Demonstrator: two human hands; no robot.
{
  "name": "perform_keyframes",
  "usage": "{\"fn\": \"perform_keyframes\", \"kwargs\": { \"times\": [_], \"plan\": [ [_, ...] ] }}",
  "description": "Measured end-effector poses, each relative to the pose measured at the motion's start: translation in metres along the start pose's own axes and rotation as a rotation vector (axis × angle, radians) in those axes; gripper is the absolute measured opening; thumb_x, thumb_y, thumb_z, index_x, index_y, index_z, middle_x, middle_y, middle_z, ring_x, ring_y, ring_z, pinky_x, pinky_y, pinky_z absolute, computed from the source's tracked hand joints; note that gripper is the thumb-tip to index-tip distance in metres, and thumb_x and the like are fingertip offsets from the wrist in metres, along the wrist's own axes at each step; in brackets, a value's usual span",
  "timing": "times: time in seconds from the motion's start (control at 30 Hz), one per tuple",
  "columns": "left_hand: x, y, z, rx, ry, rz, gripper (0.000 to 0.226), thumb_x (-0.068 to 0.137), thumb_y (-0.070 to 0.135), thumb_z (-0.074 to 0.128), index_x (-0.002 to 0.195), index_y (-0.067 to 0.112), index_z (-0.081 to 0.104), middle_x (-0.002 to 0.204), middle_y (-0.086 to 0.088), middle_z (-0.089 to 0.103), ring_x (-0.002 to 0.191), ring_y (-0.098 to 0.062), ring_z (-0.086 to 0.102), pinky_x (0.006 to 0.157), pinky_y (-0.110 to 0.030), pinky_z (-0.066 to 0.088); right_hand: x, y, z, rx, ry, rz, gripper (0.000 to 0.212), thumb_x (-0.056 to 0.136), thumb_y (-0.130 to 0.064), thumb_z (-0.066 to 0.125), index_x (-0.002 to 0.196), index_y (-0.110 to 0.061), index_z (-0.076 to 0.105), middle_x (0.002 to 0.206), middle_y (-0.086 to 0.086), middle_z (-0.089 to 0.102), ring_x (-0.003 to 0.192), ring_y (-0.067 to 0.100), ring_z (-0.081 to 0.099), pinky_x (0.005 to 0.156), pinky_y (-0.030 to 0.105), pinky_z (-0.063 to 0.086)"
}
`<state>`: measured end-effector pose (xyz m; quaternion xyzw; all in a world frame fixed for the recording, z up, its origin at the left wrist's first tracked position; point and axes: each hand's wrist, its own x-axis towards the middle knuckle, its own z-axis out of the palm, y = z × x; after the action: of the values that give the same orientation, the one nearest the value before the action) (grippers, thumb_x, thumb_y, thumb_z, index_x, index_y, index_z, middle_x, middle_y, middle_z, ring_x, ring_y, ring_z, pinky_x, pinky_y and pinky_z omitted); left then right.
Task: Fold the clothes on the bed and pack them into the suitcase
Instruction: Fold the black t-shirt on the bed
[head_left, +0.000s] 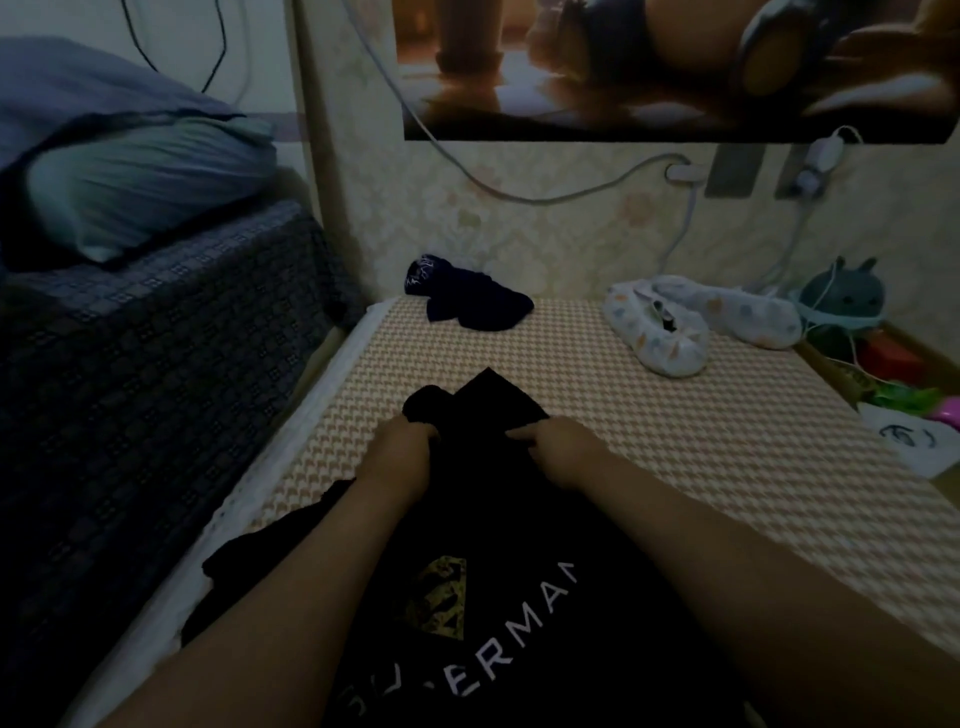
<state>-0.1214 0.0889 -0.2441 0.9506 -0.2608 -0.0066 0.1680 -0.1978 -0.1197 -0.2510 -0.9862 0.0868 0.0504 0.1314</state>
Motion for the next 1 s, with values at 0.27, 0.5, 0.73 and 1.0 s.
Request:
{"fn": "perform_keyframes", "kwargs": {
  "times": [0.27, 0.5, 0.73, 1.0],
  "plan": [
    [0.041, 0.053, 0.002, -0.016, 0.304, 0.393, 0.039, 0.086, 0.006, 0.058, 0.125, 0.009, 0.059, 0.133, -0.012, 0.048, 0.117, -0.027, 0.039, 0.088, -0.030, 0.042, -0.044, 0.076, -0.038, -0.109, 0.405, 0.403, 0.030, 0.099, -0.011, 0.033, 0.108, -0.004, 0.061, 0.083, 0.006, 0.053, 0.100, 0.032, 0.060, 0.071, 0.034, 0.040],
    [0.023, 0.050, 0.009, 0.269, -0.212, 0.063, 0.075, 0.095, 0.047, 0.045, 0.154, 0.025, 0.005, 0.160, -0.012, 0.007, 0.144, -0.035, 0.010, 0.114, -0.053, 0.016, -0.070, 0.093, -0.047, -0.667, 0.093, 0.625, 0.028, 0.102, -0.012, 0.038, 0.114, -0.014, 0.063, 0.117, 0.006, 0.060, 0.101, 0.020, 0.061, 0.074, 0.030, 0.050],
    [0.021, 0.045, 0.001, 0.269, -0.121, -0.030, 0.032, 0.093, 0.017, 0.050, 0.125, 0.014, 0.049, 0.121, -0.012, 0.059, 0.110, -0.030, 0.058, 0.088, -0.036, 0.046, -0.023, 0.039, -0.027, -0.322, 0.092, -0.048, 0.054, 0.095, -0.030, 0.045, 0.147, -0.028, 0.035, 0.151, 0.013, 0.030, 0.133, 0.033, 0.033, 0.105, 0.045, 0.030],
    [0.074, 0.026, -0.011, -0.459, 0.566, 0.034, 0.024, 0.099, 0.021, 0.047, 0.121, 0.012, 0.053, 0.129, -0.015, 0.044, 0.118, -0.032, 0.044, 0.094, -0.047, 0.041, 0.004, 0.054, -0.006, -0.201, 0.172, 0.079, 0.054, 0.102, -0.042, 0.036, 0.153, -0.032, 0.023, 0.161, 0.013, 0.008, 0.147, 0.031, 0.014, 0.115, 0.047, 0.022]
  ]
}}
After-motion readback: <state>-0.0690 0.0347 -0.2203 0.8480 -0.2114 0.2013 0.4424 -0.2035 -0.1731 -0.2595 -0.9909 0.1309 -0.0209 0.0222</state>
